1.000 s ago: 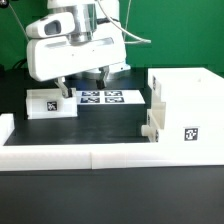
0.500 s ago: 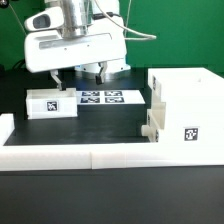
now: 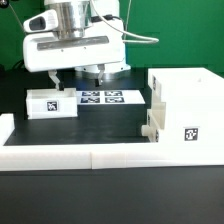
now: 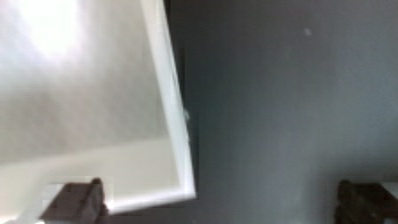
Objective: Assemble drawer
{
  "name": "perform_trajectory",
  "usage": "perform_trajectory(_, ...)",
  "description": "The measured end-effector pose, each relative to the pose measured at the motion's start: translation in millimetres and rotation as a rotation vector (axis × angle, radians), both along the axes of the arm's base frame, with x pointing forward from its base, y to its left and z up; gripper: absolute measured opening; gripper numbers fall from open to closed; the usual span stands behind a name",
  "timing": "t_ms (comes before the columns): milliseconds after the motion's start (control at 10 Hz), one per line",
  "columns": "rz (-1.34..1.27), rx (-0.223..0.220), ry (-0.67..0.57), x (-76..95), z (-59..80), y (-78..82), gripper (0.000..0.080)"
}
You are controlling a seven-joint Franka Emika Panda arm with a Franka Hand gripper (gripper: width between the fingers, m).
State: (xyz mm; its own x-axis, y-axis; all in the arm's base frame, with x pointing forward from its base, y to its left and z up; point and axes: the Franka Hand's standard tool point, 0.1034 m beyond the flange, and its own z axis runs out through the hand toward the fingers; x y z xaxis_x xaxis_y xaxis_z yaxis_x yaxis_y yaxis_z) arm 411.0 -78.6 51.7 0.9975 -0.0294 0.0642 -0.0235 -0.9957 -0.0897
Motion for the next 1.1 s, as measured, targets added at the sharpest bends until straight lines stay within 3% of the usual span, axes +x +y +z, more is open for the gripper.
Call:
perform_trajectory(200,0.022,-0.025,-0.014,-14.4,-8.9,-9.8,0.0649)
perform_trajectory(500,0.068,-0.028,-0.002,-26.6,-28.1,-10.4,0.0649)
perform_trajectory(1100,0.130,-0.012,0.022,-31.1,-44.1,-3.9,0.0649)
